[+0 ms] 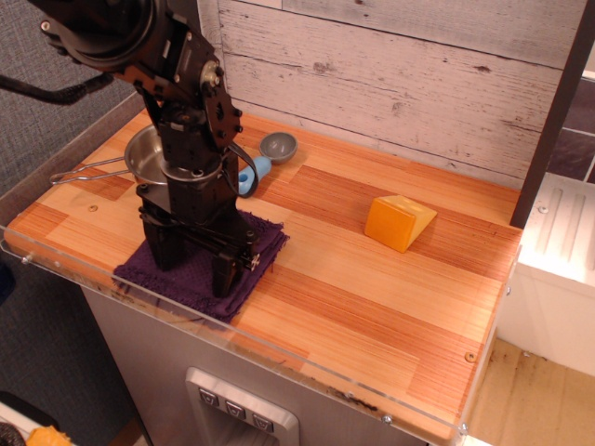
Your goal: Slide the purple rag into the empty corner closest to the cheese.
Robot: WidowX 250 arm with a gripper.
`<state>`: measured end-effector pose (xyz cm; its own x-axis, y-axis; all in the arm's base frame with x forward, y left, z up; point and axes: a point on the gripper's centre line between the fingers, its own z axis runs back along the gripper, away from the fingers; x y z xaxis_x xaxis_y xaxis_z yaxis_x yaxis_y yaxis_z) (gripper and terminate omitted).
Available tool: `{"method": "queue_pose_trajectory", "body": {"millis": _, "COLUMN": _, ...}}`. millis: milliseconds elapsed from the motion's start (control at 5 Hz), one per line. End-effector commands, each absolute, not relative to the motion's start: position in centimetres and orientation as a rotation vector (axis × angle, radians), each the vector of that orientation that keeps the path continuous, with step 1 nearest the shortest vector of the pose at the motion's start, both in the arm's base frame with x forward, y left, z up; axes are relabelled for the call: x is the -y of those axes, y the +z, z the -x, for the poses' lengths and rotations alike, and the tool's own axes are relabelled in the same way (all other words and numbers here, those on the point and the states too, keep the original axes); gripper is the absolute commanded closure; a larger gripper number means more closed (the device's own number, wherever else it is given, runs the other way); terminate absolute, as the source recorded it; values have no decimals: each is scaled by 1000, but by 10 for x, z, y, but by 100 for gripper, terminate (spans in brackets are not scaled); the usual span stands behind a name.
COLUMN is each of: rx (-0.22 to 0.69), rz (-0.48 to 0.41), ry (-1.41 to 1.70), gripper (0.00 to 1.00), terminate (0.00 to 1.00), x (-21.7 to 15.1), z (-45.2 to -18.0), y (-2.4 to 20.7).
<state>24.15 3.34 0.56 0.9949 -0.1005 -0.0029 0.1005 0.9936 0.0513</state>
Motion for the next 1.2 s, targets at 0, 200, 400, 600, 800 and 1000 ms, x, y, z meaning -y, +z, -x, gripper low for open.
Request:
{"method": "queue_pose_trajectory", "body": {"millis": 0, "rx": -42, "rz": 28, "ry": -153, "gripper": 0, "terminate": 0, "x": 29, "z": -219, "y": -10}}
{"method": "queue_pose_trajectory", "body": {"millis": 200, "rx": -41, "rz": 121, "ry": -151, "gripper": 0, "terminate": 0, "x": 61, "z": -218, "y": -16}}
{"method": "queue_pose_trajectory", "body": {"millis": 400, "rx": -54, "rz": 133, "ry": -177, "gripper": 0, "terminate": 0, "x": 87, "z": -216, "y": -20}}
{"method": "queue_pose_trajectory", "body": {"millis": 600, "rx": -86, "rz": 150, "ry": -184, "gripper": 0, "terminate": 0, "x": 107, "z": -211, "y": -25}}
{"method": "queue_pose_trajectory", "body": {"millis": 800, "rx": -90, "rz": 137, "ry": -214, "gripper": 0, "terminate": 0, "x": 120, "z": -206, "y": -24}}
{"method": "queue_pose_trajectory", "body": {"millis": 1000, "rx": -100, "rz": 139, "ry": -220, "gripper": 0, "terminate": 0, "x": 130, "z": -202, "y": -26}}
